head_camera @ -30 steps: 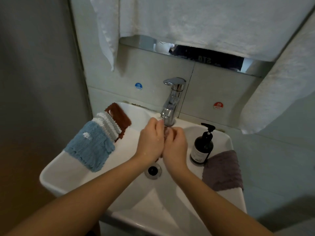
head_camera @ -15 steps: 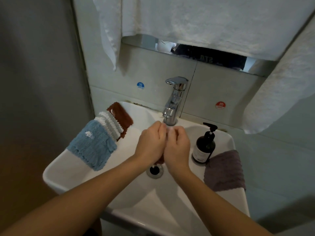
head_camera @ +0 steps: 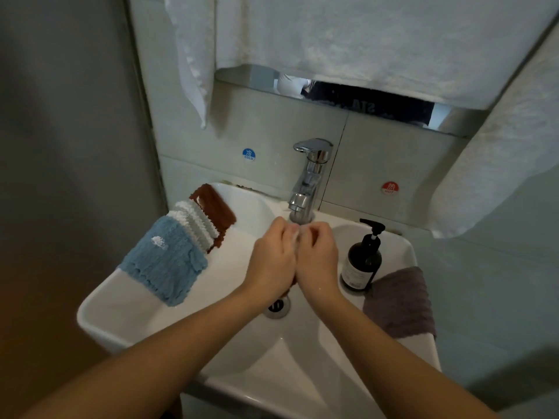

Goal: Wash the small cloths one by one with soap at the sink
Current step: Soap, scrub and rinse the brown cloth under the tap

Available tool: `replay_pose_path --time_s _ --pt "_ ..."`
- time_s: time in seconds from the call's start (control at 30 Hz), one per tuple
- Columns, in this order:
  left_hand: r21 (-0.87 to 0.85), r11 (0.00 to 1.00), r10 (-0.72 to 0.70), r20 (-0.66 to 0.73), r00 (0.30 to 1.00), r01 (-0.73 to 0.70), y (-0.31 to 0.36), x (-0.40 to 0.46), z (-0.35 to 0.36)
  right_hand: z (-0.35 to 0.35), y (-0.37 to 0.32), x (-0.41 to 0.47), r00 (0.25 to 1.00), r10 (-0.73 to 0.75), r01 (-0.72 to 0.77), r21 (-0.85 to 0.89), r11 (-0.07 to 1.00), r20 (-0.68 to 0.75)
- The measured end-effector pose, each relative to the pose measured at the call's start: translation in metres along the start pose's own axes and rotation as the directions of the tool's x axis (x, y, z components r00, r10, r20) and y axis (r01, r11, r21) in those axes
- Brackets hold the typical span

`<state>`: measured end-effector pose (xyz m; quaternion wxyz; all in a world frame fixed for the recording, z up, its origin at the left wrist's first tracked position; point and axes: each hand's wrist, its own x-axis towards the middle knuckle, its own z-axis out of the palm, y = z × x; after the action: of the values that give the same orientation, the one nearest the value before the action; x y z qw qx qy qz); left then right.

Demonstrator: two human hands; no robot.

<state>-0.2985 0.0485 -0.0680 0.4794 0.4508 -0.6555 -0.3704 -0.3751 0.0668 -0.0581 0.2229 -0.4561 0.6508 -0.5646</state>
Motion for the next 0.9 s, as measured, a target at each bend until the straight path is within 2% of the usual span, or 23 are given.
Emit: replay_pose_path --time_s 0.1,0.13,0.2,0.27,0.33,0.4,0.43,0.47,0.53,0.57,0.6,0.67,0.73,0.77,0.83,0.9 --pt "-0.002 0.998 -0.055 -0.113 0.992 0.055 -0.007 0.008 -0.01 -0.001 -0.001 -0.019 0.978 -0.103 0.108 -0.018 0.994 0.184" --pt "-0.025 1.0 -0.012 -0.086 0.996 0.01 -0.005 0.003 -0.01 -0.002 -0.001 -0.014 0.98 -0.11 0.116 -0.029 0.993 0.164" --pt "-0.054 0.995 0.091 0.032 0.995 -0.09 0.005 -0.014 -0.005 -0.005 0.0 0.003 0.999 -0.042 0.042 -0.013 0.999 0.023" --pt "-0.044 0.993 0.112 0.03 0.993 -0.11 0.008 -0.016 -0.001 -0.004 0.002 0.005 0.999 0.041 -0.041 0.005 0.999 -0.005" --pt "0.018 0.998 0.055 -0.096 0.994 -0.054 0.002 0.002 -0.005 0.001 0.007 -0.013 0.992 0.044 -0.04 -0.039 0.998 0.117" --pt "0.07 0.997 0.003 -0.134 0.991 0.007 -0.004 0.014 -0.012 0.004 0.009 -0.029 0.974 0.009 -0.005 -0.018 1.0 0.224" --pt "0.089 0.996 0.007 -0.092 0.996 0.001 -0.006 0.012 -0.013 0.003 0.007 -0.027 0.981 -0.016 0.014 0.012 1.0 0.195" --pt "0.094 0.995 0.023 -0.023 0.999 -0.021 -0.006 0.006 -0.011 0.003 0.007 -0.019 0.994 -0.023 0.018 0.05 0.999 0.105" --pt "0.037 0.998 0.042 0.105 0.994 -0.046 -0.003 -0.008 -0.004 0.002 0.001 0.003 0.994 0.055 -0.04 0.147 0.988 -0.098" --pt "0.006 0.999 0.041 0.121 0.992 -0.042 -0.003 -0.011 -0.002 0.002 0.0 0.009 0.985 0.1 -0.075 0.176 0.981 -0.142" --pt "-0.014 0.999 0.046 0.096 0.994 -0.044 -0.002 -0.008 -0.001 0.003 0.001 0.01 0.983 0.115 -0.091 0.167 0.982 -0.142" --pt "-0.034 0.999 0.019 -0.022 1.0 -0.02 -0.004 0.006 -0.004 0.009 0.005 0.0 0.997 0.065 -0.063 0.049 0.997 -0.044" --pt "-0.023 1.0 -0.012 -0.15 0.989 0.009 -0.007 0.014 -0.009 0.011 0.005 -0.017 0.995 -0.051 0.049 0.023 0.999 0.084" --pt "0.014 1.0 -0.009 -0.171 0.985 0.012 -0.008 0.014 -0.01 0.011 0.002 -0.019 0.986 -0.131 0.127 0.05 0.991 0.099" --pt "0.028 1.0 0.001 -0.096 0.995 0.002 -0.008 0.006 -0.006 0.008 -0.002 -0.008 0.977 -0.213 0.213 0.06 0.975 -0.004" --pt "-0.076 0.997 0.025 -0.033 0.999 -0.027 -0.002 -0.005 0.001 0.004 -0.001 0.009 0.984 -0.15 0.152 0.011 0.988 -0.092"
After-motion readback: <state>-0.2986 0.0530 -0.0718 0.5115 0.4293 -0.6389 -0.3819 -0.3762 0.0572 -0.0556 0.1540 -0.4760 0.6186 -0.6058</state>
